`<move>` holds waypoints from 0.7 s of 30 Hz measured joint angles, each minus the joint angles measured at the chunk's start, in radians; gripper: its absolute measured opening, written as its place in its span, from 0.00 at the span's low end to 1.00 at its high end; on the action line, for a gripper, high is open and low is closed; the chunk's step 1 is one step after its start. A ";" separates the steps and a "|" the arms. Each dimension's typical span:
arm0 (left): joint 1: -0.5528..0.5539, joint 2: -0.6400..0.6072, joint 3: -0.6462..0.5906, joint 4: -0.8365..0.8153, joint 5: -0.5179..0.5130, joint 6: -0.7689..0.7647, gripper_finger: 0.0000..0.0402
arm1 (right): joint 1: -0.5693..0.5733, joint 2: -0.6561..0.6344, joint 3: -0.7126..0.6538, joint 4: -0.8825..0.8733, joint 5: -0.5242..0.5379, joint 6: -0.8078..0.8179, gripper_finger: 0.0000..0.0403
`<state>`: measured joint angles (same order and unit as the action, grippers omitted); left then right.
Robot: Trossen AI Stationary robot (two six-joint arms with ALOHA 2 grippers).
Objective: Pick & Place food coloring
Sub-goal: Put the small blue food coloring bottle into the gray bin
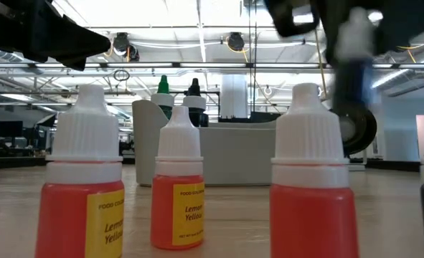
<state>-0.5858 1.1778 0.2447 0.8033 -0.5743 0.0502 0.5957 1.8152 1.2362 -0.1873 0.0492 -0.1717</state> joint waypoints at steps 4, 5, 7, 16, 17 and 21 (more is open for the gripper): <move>0.000 0.000 0.000 -0.010 0.000 0.004 0.09 | -0.018 -0.116 0.000 -0.032 0.186 -0.045 0.13; 0.000 0.000 0.000 -0.012 0.000 0.004 0.09 | -0.033 -0.148 0.000 -0.038 0.223 -0.046 0.13; 0.000 0.000 0.000 -0.014 -0.001 0.004 0.09 | -0.079 -0.191 0.001 -0.051 0.253 -0.045 0.13; 0.000 0.000 0.000 -0.017 -0.001 0.004 0.09 | -0.316 -0.207 -0.026 -0.178 0.240 -0.036 0.12; 0.000 0.000 0.000 -0.017 -0.001 0.004 0.09 | -0.338 -0.208 -0.038 -0.180 0.219 -0.040 0.12; 0.000 0.000 0.000 -0.020 -0.001 0.008 0.09 | -0.416 -0.214 -0.079 -0.139 0.125 -0.050 0.12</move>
<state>-0.5858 1.1782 0.2447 0.7830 -0.5753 0.0579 0.1797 1.6015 1.1567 -0.3259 0.1746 -0.2218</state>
